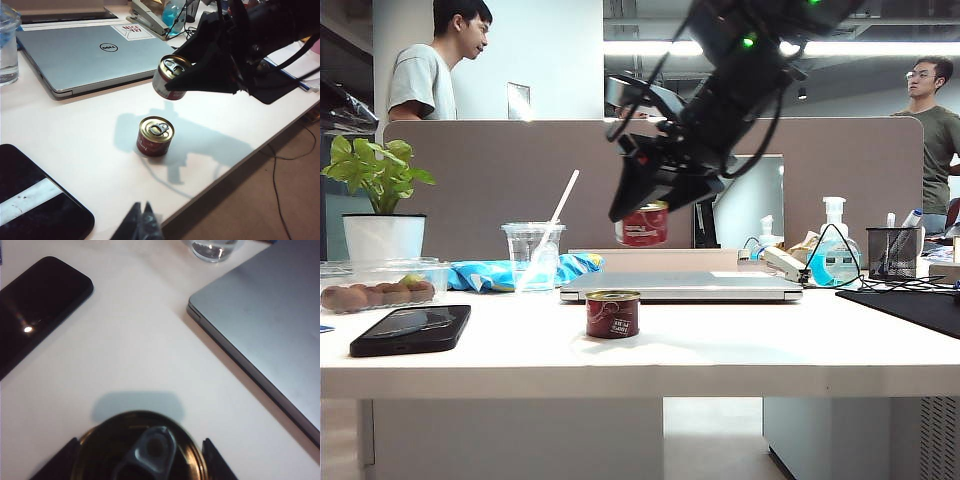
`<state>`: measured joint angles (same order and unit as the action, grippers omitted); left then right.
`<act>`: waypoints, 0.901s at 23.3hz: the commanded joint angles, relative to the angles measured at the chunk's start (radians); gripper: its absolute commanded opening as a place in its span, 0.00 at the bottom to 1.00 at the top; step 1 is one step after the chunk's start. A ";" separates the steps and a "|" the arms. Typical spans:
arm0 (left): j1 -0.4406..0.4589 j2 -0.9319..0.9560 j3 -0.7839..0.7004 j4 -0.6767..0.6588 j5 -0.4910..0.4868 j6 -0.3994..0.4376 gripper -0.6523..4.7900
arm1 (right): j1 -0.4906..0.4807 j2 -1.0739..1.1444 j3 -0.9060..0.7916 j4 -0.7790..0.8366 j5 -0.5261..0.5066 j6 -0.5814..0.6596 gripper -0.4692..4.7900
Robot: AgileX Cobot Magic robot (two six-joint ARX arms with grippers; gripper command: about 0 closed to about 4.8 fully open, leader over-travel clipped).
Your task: Stack a can of tomatoes on the right onto the can of tomatoes on the left.
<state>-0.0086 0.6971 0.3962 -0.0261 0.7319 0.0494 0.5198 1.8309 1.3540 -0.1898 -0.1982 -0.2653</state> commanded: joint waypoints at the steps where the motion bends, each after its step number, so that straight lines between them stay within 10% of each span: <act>1: 0.000 -0.001 0.002 0.006 0.006 0.002 0.11 | 0.028 0.001 0.002 0.052 0.022 -0.039 0.41; 21: 0.000 -0.001 0.002 0.005 0.006 0.002 0.11 | 0.075 0.101 0.002 0.053 0.013 -0.049 0.41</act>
<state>-0.0082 0.6971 0.3962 -0.0265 0.7322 0.0494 0.5941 1.9270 1.3525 -0.1547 -0.1814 -0.3119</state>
